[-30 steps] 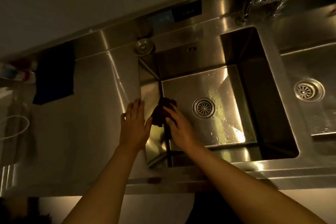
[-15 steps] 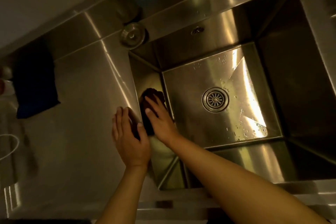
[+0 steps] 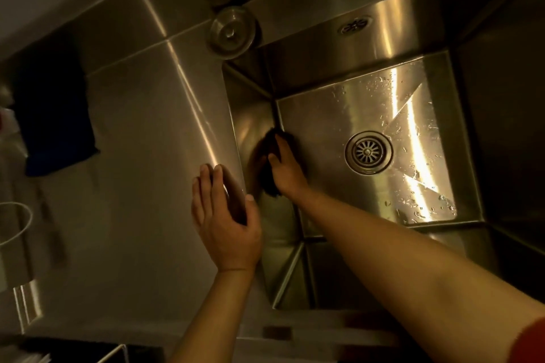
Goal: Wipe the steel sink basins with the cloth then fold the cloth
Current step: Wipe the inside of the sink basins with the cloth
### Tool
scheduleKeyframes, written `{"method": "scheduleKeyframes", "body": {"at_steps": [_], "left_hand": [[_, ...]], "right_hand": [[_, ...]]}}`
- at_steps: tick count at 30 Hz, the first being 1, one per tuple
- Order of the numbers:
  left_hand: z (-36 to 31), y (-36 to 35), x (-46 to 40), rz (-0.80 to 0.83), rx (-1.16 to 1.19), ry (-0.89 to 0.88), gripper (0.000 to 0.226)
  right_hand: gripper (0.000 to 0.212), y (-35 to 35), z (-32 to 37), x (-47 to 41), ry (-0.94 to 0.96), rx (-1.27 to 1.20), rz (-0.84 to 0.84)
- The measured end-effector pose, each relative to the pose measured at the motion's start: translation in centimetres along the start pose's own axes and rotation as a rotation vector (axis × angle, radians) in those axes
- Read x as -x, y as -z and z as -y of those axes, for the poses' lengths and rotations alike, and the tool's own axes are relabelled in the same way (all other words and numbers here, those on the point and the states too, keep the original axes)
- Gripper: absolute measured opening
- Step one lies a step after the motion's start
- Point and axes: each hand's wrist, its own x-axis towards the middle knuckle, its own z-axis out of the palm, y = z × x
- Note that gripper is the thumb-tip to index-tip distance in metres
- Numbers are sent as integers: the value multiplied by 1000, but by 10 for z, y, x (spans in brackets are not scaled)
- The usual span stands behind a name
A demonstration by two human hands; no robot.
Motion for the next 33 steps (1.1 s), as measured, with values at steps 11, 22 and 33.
{"method": "scheduleKeyframes", "body": {"at_steps": [11,22,33], "left_hand": [[-3,2,0,15,-17,15,72],[0,0,2,-10,-29,8,72],[-1,2,1,13,-29,31,73]], "right_hand": [[66,3,-49,105,-35,276,149],[82,26,-21,210,14,558,350],[59,48,-49,143,-345,1104,715]]}}
